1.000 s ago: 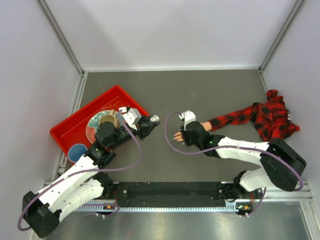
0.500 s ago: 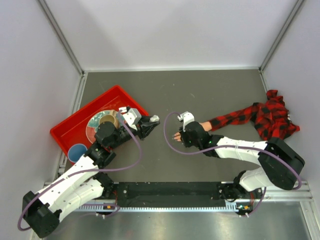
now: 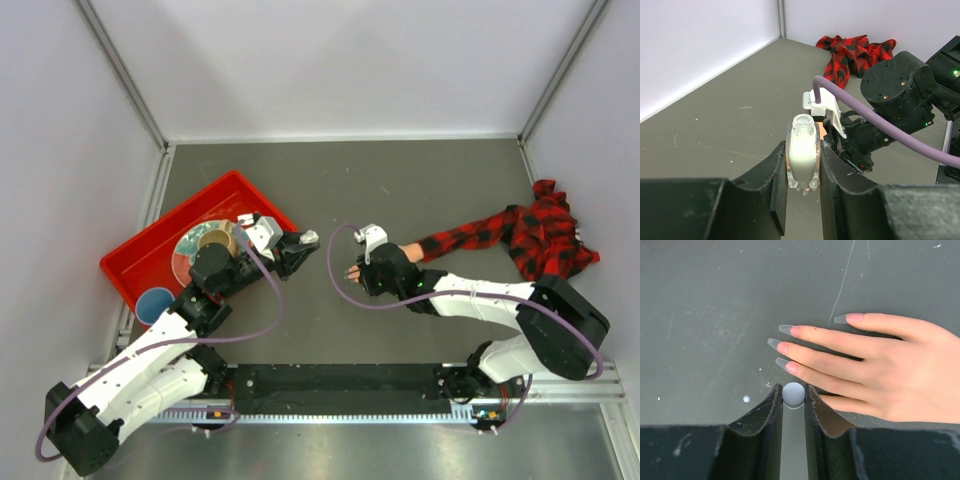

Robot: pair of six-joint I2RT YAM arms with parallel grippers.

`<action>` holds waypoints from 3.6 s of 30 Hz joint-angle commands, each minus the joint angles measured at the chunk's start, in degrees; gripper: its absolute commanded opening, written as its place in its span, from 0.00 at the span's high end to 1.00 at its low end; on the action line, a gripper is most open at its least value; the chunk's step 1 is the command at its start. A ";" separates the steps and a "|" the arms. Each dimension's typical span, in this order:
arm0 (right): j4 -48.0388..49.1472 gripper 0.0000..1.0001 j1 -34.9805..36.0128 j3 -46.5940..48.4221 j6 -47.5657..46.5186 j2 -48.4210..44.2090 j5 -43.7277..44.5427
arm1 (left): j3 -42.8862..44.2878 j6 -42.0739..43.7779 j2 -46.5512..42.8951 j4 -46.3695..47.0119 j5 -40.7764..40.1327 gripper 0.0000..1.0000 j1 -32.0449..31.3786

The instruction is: Paint the nails

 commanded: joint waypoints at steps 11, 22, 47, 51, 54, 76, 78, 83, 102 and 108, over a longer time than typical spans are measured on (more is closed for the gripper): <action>-8.82 1.00 -0.54 9.32 1.65 -9.38 2.15 | 2.46 -1.51 -1.62 -0.86 -0.58 1.00 -0.08; -30.38 1.00 -4.41 32.40 -4.14 -19.33 -3.10 | 8.79 -0.64 -3.03 -11.05 12.63 1.00 0.01; -38.74 1.00 0.60 51.35 -3.45 -12.38 -34.85 | 16.35 2.88 10.07 -12.81 31.33 1.00 -0.08; -38.04 1.00 1.31 49.68 -3.36 -12.56 -34.32 | 16.35 3.05 10.77 -12.73 30.97 1.00 0.01; -38.13 1.00 1.57 49.24 -3.45 -12.73 -34.05 | 16.26 2.88 10.86 -12.55 30.97 1.00 0.01; -37.51 1.00 1.57 48.10 -4.33 -14.40 -29.92 | 16.09 2.44 11.03 -12.02 30.62 1.00 -0.08; -37.51 1.00 1.57 48.27 -4.33 -14.31 -29.92 | 16.09 2.53 11.03 -12.11 30.44 1.00 -0.08; -37.16 1.00 1.57 48.53 -4.24 -14.23 -30.27 | 16.00 2.44 11.38 -12.20 30.44 1.00 -0.08; -36.11 1.00 1.57 48.18 -3.19 -13.52 -32.47 | 16.00 2.26 11.21 -11.50 30.35 1.00 -0.08; -35.67 1.00 1.57 48.10 -2.92 -13.08 -32.82 | 15.82 2.18 11.12 -11.58 30.35 1.00 -0.08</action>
